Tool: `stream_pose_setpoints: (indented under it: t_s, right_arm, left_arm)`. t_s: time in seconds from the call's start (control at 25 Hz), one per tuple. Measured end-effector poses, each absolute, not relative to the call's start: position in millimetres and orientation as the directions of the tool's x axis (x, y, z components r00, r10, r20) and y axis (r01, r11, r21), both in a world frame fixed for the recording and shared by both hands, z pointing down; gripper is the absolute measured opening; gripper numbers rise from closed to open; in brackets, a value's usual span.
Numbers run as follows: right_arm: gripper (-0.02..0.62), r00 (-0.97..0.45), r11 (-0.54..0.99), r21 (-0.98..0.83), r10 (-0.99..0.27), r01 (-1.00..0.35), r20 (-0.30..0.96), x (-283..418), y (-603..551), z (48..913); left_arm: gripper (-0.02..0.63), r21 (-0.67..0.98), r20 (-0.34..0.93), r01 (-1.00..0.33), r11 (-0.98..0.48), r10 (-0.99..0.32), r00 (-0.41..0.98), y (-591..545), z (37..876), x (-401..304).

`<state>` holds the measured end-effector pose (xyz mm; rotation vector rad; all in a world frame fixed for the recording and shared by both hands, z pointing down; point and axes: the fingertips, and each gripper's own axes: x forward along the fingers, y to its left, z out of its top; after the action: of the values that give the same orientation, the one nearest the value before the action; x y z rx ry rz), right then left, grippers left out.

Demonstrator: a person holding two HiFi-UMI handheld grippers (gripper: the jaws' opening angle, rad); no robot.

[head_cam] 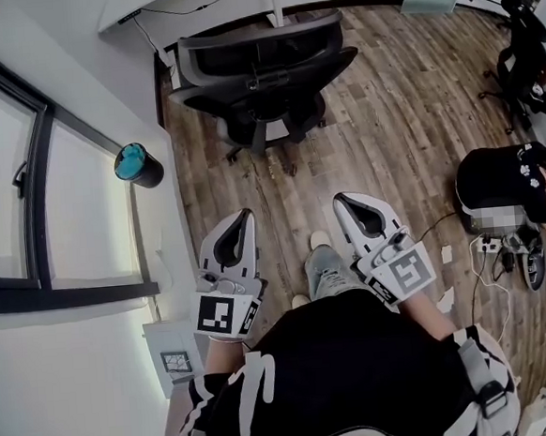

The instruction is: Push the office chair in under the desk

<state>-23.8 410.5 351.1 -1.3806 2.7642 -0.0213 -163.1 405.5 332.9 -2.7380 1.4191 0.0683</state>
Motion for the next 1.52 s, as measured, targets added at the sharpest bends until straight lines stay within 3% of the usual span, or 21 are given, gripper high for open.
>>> stream_pose_setpoints:
  t_s: [1.0, 1.52]
  right_arm:
    - [0.009, -0.661, 0.659, 0.044, -0.750, -0.751, -0.040, -6, 226, 340]
    - [0.011, -0.682, 0.674, 0.108, -0.728, -0.731, -0.073, -29, 195, 330]
  left_arm:
    - [0.007, -0.052, -0.039, -0.862, -0.503, -0.862, 0.506, 234, 335, -139]
    - [0.008, -0.075, -0.028, -0.852, -0.517, -0.853, 0.521, 199, 332, -142]
